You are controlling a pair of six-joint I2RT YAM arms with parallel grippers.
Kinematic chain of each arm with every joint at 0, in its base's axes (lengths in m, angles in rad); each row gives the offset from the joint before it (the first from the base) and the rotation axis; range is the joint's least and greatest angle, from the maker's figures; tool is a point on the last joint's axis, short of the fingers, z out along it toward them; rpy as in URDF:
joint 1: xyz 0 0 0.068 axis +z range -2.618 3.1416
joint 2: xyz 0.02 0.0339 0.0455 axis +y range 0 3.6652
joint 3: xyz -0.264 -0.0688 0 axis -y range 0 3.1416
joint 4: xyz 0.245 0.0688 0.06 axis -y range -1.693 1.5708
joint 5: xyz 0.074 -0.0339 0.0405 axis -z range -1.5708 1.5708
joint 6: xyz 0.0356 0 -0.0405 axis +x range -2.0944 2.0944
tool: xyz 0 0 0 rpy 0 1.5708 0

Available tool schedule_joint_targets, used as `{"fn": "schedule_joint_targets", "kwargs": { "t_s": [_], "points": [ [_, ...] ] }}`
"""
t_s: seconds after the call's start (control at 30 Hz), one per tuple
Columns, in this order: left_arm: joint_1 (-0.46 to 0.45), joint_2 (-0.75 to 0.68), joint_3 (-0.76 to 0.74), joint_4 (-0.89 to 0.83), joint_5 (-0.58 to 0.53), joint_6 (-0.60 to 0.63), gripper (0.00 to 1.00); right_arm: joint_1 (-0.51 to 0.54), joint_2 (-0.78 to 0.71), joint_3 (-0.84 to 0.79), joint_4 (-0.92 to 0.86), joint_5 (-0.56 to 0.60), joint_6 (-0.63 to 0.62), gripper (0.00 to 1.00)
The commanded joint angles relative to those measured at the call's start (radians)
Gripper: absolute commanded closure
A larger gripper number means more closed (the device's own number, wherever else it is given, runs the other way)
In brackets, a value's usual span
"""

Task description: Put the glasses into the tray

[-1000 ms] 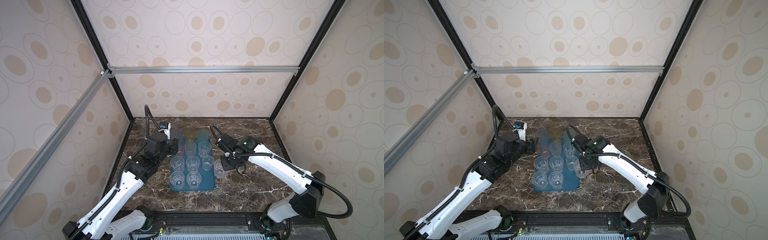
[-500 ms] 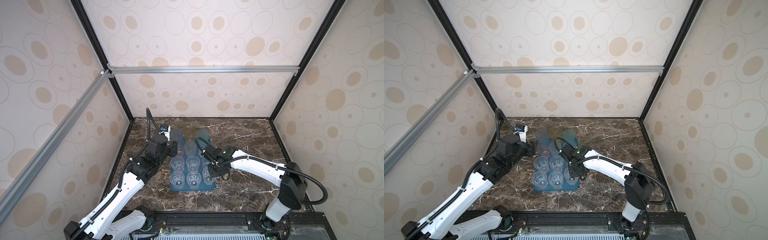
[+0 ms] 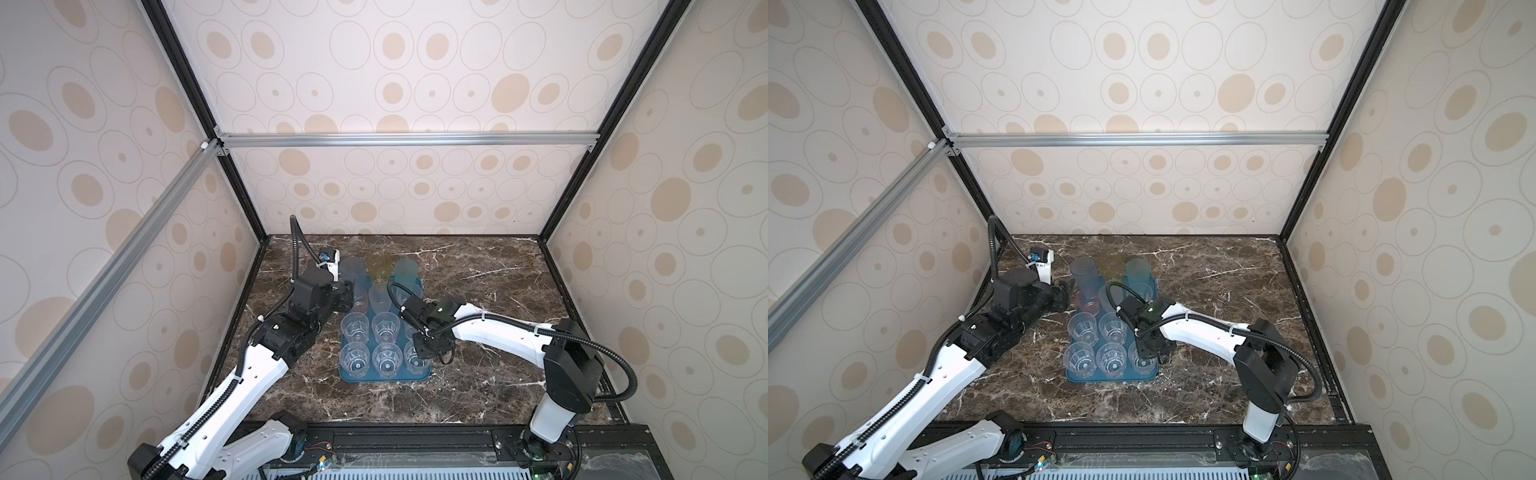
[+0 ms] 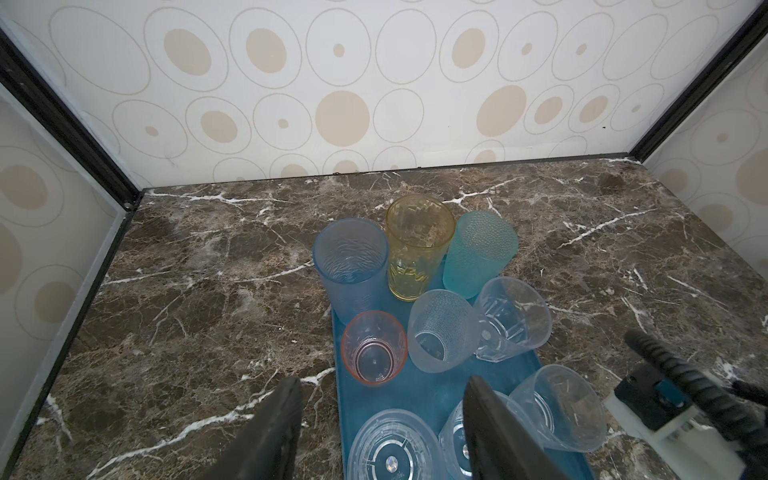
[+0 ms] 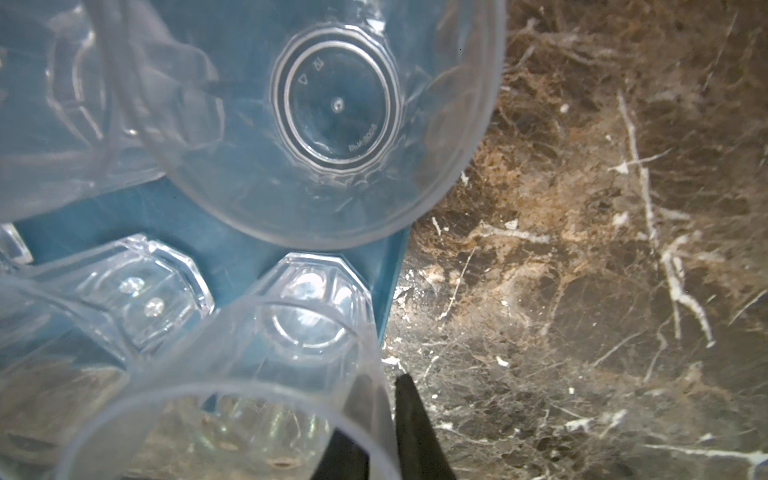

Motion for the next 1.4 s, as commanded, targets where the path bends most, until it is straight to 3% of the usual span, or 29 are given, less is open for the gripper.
{"fn": "schedule_joint_targets", "kwargs": {
  "t_s": [0.0,0.13,0.23,0.4,0.5,0.63,0.7,0.77,0.87,0.97,1.03,1.1,1.2,1.37],
  "points": [
    [0.012,-0.018,-0.001,0.012,-0.003,0.028,0.38,0.005,-0.014,0.011,-0.036,0.006,0.009,0.73],
    [0.020,-0.030,0.002,-0.001,-0.012,0.035,0.39,0.002,-0.059,0.064,-0.113,0.022,-0.014,0.62],
    [0.030,-0.046,0.013,-0.019,-0.033,0.045,0.39,-0.021,-0.117,0.135,-0.204,0.025,-0.054,0.59],
    [0.062,-0.123,-0.036,0.024,-0.133,0.048,0.34,-0.163,-0.322,0.122,-0.170,0.075,-0.148,0.55],
    [0.117,-0.229,-0.231,0.225,-0.257,0.025,0.29,-0.361,-0.506,-0.075,0.053,0.123,-0.166,0.45],
    [0.167,-0.311,-0.541,0.664,-0.506,0.056,0.24,-0.574,-0.700,-0.465,0.623,0.182,-0.232,0.23],
    [0.174,-0.257,-0.635,0.868,-0.595,0.102,0.23,-0.607,-0.671,-0.508,0.728,0.281,-0.308,0.22],
    [0.174,-0.173,-0.662,0.963,-0.685,0.116,0.23,-0.623,-0.599,-0.500,0.757,0.392,-0.386,0.19],
    [0.188,-0.059,-0.760,1.249,-0.748,0.234,0.19,-0.656,-0.534,-0.532,0.860,0.470,-0.460,0.17],
    [0.240,0.036,-0.809,1.328,-0.698,0.226,0.15,-0.668,-0.499,-0.621,1.045,0.496,-0.526,0.17],
    [0.258,0.097,-0.856,1.406,-0.645,0.255,0.01,-0.689,-0.454,-0.666,1.145,0.461,-0.555,0.17],
    [0.283,0.143,-0.912,1.514,-0.587,0.265,0.01,-0.706,-0.401,-0.689,1.205,0.464,-0.548,0.17],
    [0.369,0.239,-0.985,1.738,-0.405,0.221,0.01,-0.738,-0.363,-0.740,1.310,0.398,-0.559,0.17],
    [0.428,0.436,-0.934,1.892,-0.174,0.220,0.01,-0.788,-0.312,-0.821,1.507,0.272,-0.609,0.17]
  ]
}}
